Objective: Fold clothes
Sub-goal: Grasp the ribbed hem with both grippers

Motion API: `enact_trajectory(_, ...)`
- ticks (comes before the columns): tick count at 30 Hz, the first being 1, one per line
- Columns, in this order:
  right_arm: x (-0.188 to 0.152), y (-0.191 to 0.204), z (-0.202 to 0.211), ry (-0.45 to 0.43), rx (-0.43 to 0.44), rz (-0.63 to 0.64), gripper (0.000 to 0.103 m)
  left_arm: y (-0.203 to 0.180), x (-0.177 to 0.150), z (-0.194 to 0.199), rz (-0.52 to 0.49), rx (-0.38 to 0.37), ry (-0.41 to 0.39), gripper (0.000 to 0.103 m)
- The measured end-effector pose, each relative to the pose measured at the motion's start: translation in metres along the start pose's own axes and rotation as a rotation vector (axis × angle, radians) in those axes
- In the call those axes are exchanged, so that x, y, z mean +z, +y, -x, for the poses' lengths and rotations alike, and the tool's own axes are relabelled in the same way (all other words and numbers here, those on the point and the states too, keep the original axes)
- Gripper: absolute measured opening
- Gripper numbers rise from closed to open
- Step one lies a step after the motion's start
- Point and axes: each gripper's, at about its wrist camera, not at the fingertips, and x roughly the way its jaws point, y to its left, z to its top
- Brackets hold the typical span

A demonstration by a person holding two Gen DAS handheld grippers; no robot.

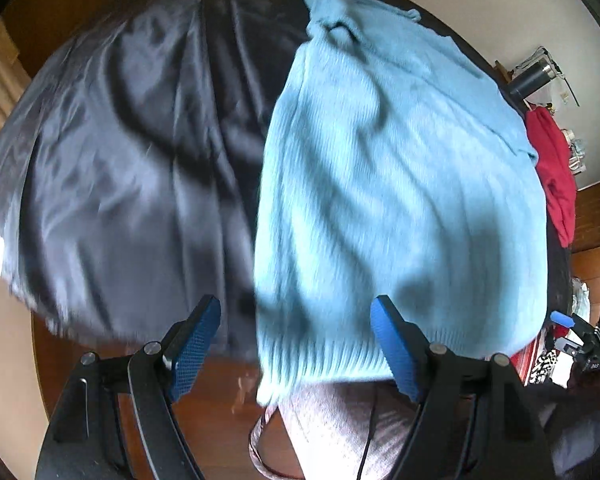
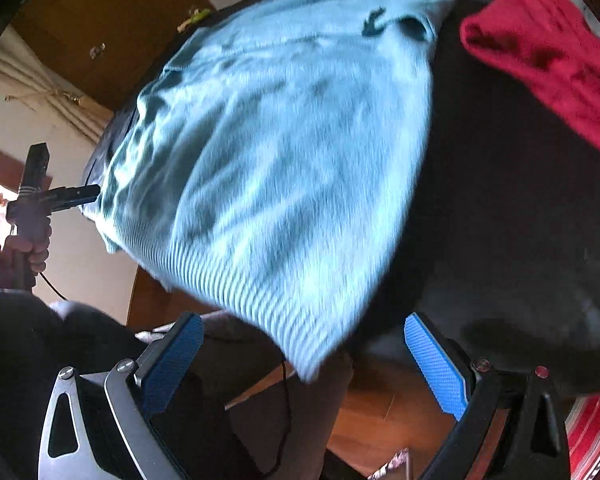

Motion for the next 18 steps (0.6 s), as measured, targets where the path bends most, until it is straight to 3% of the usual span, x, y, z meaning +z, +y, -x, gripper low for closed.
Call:
enact_trajectory(4,-0.013,-0.007,-0.006,0.022,0.033,-0.031,0.102,0.009,-0.024,0.003,0.024,-0.064,0.014,0.081)
enact_trajectory(7,-0.013,-0.012,-0.01,0.003,0.054,-0.049,0.103,0.015,-0.04,-0.004,0.041,-0.137,0.046,0.081)
enact_trajectory(10,-0.008,-0.015,-0.012,-0.019,0.071,-0.064,0.103,0.021,-0.05,-0.018,0.081,-0.164,0.066,0.08)
enact_trajectory(18,-0.024,-0.019,-0.013,0.048,0.151,-0.1,0.103,0.029,-0.048,-0.041,0.143,-0.252,0.03,0.08)
